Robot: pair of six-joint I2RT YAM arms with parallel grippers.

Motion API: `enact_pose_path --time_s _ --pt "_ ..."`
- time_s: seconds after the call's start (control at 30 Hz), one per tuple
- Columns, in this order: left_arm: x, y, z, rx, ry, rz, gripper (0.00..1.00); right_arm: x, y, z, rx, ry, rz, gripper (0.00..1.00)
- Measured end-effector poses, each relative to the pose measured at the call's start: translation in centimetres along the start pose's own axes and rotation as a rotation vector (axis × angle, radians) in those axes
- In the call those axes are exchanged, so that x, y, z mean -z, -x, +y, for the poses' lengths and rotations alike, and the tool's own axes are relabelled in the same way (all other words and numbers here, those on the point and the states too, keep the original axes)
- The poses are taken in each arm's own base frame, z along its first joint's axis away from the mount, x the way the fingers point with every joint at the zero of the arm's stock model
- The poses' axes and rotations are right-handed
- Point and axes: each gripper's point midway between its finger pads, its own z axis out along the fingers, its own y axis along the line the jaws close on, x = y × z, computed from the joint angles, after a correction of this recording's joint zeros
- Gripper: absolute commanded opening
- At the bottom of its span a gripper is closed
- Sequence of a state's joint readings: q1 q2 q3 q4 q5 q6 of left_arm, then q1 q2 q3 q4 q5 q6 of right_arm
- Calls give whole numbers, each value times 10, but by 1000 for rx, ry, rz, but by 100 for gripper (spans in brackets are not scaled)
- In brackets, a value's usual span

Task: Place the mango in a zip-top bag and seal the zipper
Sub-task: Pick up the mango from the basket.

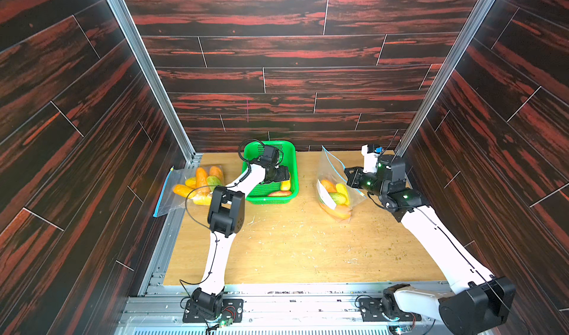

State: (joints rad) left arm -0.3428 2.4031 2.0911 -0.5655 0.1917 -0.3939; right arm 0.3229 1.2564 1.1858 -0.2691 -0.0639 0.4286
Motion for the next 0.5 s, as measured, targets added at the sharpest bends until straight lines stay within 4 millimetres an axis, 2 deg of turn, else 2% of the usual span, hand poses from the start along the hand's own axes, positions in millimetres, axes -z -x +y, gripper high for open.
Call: enact_pose_path --time_s 0.17,0.23,0.33,0.5 --pt "-12 1 3 -41 72 12 74 0 0 -1 2 -3 -1 0" --pt "-15 -2 5 -58 105 21 65 0 0 -1 3 -4 -2 0" --pt "-17 -8 5 -80 125 50 46 0 0 -1 3 -5 -2 0" --pt "-16 -13 1 -100 117 64 38 0 0 -1 3 -5 -2 0"
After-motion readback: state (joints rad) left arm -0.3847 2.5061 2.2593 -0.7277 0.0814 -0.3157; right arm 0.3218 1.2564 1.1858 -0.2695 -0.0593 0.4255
